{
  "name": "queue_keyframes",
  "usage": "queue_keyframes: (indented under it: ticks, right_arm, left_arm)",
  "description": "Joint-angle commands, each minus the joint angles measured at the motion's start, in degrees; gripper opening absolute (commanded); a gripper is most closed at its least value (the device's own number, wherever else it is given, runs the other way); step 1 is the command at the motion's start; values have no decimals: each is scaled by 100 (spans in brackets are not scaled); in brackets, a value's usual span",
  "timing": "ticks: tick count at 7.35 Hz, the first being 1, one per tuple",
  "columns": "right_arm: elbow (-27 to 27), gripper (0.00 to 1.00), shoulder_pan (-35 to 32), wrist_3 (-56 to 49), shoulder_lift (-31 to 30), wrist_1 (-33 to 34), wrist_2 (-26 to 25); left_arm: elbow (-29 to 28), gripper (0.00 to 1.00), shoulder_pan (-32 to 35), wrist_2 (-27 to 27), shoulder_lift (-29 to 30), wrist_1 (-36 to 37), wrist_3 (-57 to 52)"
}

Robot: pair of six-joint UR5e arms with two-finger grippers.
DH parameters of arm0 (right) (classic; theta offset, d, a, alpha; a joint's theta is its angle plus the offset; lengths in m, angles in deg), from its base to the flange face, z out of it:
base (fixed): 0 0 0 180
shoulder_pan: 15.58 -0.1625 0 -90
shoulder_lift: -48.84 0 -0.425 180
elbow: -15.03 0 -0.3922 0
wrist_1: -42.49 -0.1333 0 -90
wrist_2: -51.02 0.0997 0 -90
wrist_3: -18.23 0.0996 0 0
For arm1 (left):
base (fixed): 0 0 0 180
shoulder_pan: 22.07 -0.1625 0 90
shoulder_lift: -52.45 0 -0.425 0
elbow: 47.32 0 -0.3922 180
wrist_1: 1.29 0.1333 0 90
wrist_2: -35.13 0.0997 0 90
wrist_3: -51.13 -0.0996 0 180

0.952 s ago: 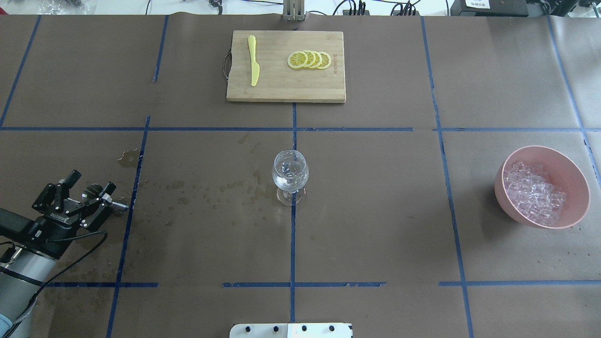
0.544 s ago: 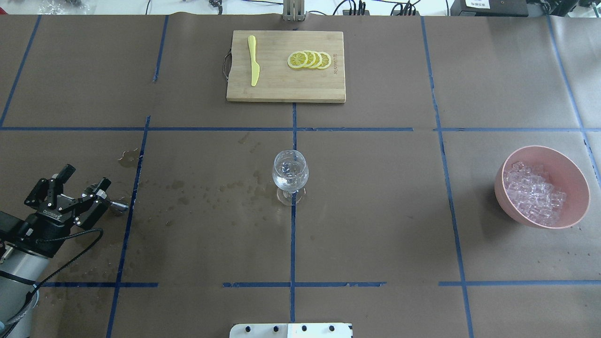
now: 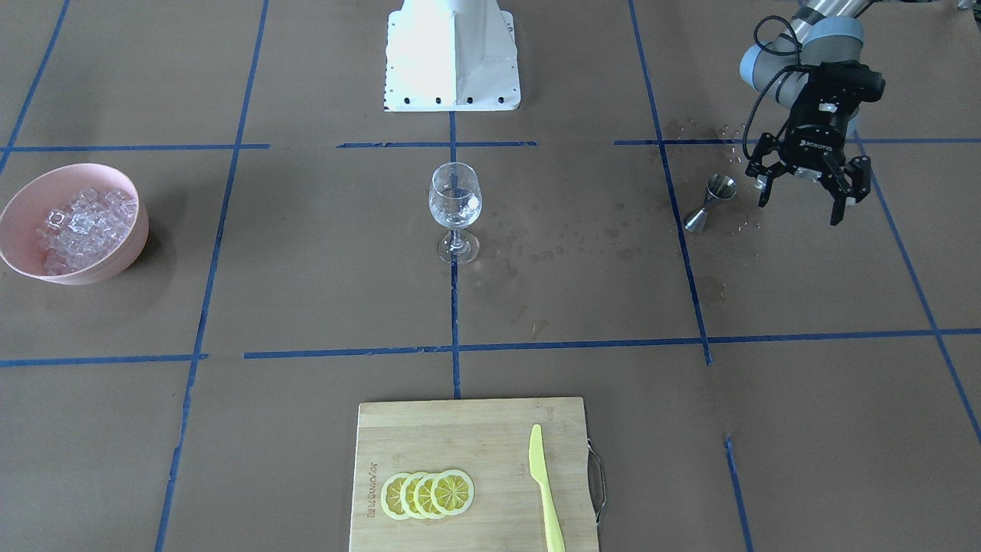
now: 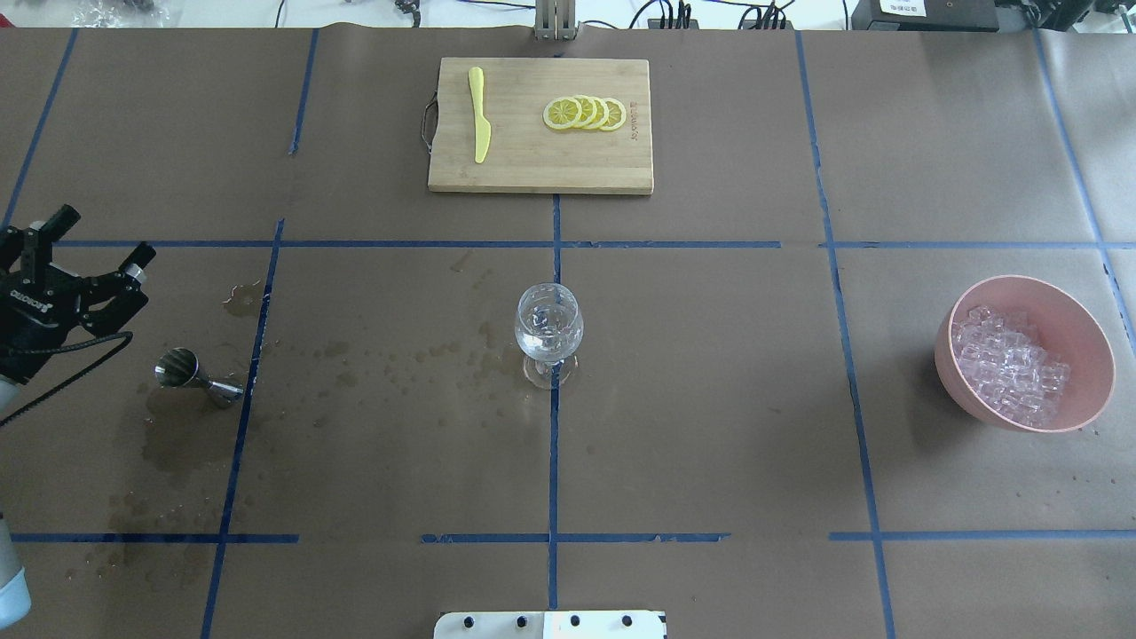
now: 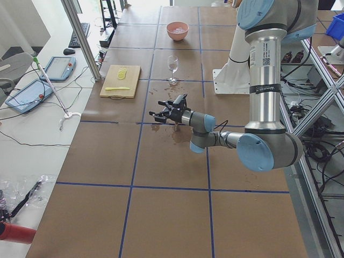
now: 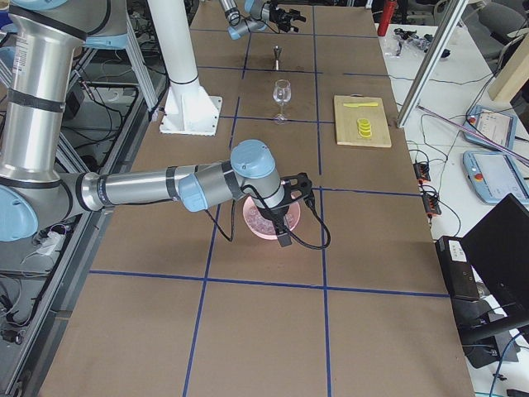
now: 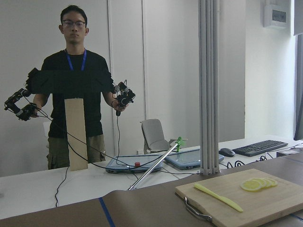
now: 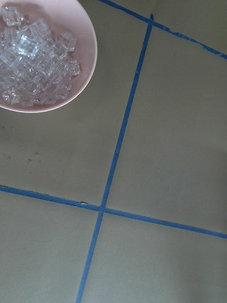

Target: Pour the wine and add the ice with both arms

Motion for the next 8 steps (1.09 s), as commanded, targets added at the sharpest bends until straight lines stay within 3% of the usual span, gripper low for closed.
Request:
queue_keyframes:
  ticks: [1,3,5,6,7,8]
  right_arm:
    - [14,100,0,-27,-1,0,-7]
    - [14,100,0,-27,-1,0,-7]
    - [32,100,0,-62,-10,0,-7]
    - [32,100,0,-63,-36,0,-7]
    - [23,100,0,-71,-80,0,-7]
    - [23,100,0,-71,-106,0,-7]
  left_arm:
    - [20,100,1589,-1917,110,1626,-3]
    - [38,100,2716,-3430,522,3298,5]
    - [-15,100,3001,-3578,445,3472,-21]
    - [-50,100,3159,-3622,445,4055,-21]
    - [11,100,3508,-4048,549,5218,-21]
    - [55,100,3999,-4905,637,6074,-21]
